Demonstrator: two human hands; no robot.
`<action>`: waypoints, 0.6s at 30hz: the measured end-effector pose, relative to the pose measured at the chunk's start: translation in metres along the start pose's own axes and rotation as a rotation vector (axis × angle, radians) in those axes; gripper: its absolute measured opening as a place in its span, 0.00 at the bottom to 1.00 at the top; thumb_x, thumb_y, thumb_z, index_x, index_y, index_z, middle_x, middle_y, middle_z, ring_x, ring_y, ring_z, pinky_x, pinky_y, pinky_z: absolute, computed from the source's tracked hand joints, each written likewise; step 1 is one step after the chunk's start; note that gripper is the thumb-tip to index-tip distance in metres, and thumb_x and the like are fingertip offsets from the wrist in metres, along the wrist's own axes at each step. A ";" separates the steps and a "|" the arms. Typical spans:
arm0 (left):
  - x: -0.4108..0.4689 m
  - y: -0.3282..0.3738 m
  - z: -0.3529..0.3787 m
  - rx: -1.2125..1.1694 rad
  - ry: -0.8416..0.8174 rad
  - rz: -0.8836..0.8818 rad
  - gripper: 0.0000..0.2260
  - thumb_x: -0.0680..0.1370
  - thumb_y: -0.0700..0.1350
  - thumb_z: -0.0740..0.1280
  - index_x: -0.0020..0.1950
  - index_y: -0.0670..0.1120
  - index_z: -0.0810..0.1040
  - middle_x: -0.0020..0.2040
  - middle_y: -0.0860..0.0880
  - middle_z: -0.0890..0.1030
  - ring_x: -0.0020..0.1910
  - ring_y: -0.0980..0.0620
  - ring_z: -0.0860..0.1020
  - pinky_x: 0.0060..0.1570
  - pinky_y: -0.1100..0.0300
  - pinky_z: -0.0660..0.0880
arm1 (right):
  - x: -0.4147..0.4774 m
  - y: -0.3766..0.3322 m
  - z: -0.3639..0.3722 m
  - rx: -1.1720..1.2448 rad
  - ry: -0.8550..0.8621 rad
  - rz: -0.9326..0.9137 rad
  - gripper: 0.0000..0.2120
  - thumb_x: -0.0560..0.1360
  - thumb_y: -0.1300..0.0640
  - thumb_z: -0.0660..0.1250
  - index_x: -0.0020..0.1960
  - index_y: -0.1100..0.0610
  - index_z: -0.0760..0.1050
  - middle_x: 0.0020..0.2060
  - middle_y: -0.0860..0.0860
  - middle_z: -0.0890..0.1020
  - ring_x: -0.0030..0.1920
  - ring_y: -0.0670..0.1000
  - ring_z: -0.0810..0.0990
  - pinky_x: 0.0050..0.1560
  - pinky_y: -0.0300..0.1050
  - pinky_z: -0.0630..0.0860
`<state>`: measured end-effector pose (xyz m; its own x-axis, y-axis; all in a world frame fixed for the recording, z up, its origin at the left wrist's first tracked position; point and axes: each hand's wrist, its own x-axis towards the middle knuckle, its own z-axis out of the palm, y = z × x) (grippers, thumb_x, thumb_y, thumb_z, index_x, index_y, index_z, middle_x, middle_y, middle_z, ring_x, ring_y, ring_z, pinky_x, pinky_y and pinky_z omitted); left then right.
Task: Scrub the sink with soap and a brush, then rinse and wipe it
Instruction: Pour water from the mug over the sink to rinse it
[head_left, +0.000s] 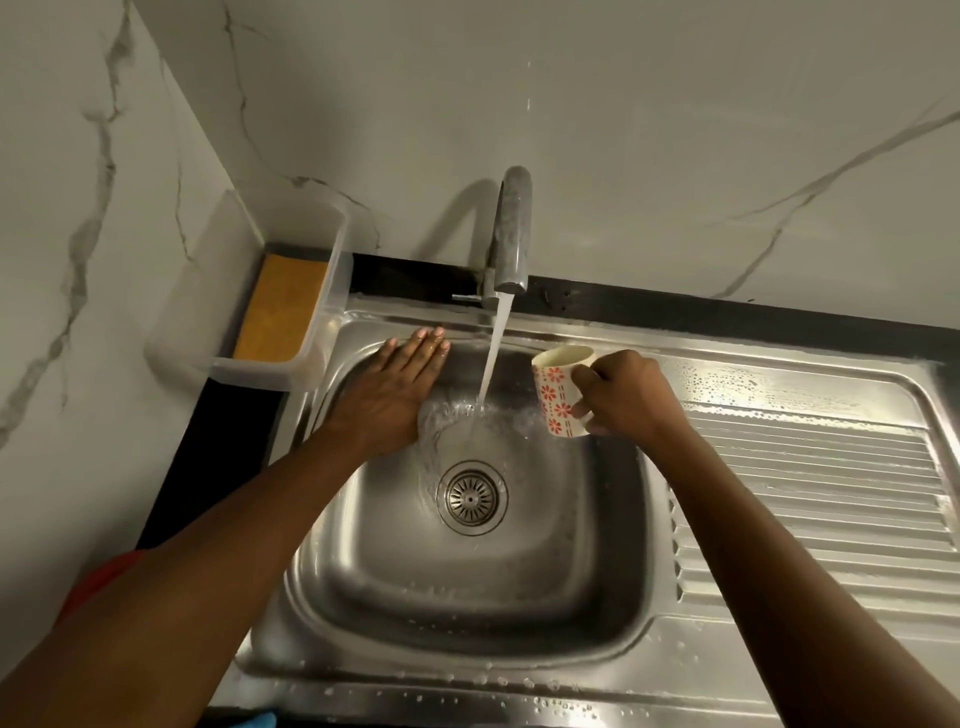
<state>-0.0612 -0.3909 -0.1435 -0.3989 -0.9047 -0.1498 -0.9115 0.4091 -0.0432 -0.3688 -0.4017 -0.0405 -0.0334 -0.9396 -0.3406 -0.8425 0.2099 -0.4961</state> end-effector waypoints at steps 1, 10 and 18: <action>0.002 0.004 -0.003 -0.003 -0.012 0.008 0.45 0.80 0.52 0.64 0.86 0.44 0.36 0.86 0.43 0.38 0.86 0.44 0.40 0.85 0.44 0.46 | 0.000 0.000 -0.001 -0.018 0.005 -0.009 0.17 0.84 0.49 0.64 0.63 0.61 0.80 0.55 0.55 0.86 0.41 0.52 0.87 0.31 0.36 0.80; 0.021 0.036 -0.042 -0.138 -0.141 0.056 0.42 0.81 0.43 0.65 0.87 0.47 0.41 0.87 0.47 0.41 0.86 0.48 0.41 0.83 0.50 0.40 | 0.003 -0.009 -0.009 -0.028 0.084 -0.010 0.17 0.83 0.49 0.65 0.62 0.61 0.82 0.56 0.55 0.86 0.40 0.51 0.86 0.36 0.41 0.84; -0.055 0.083 -0.042 -0.456 0.208 -0.188 0.13 0.77 0.41 0.66 0.60 0.44 0.84 0.56 0.46 0.84 0.55 0.45 0.82 0.54 0.50 0.82 | -0.015 0.034 -0.067 0.012 -0.009 -0.007 0.15 0.84 0.50 0.64 0.57 0.60 0.83 0.51 0.54 0.87 0.41 0.51 0.88 0.46 0.52 0.87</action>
<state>-0.1190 -0.3122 -0.0976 -0.1939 -0.9808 0.0206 -0.9017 0.1865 0.3902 -0.4329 -0.3988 0.0018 -0.0224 -0.9385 -0.3446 -0.8361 0.2066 -0.5082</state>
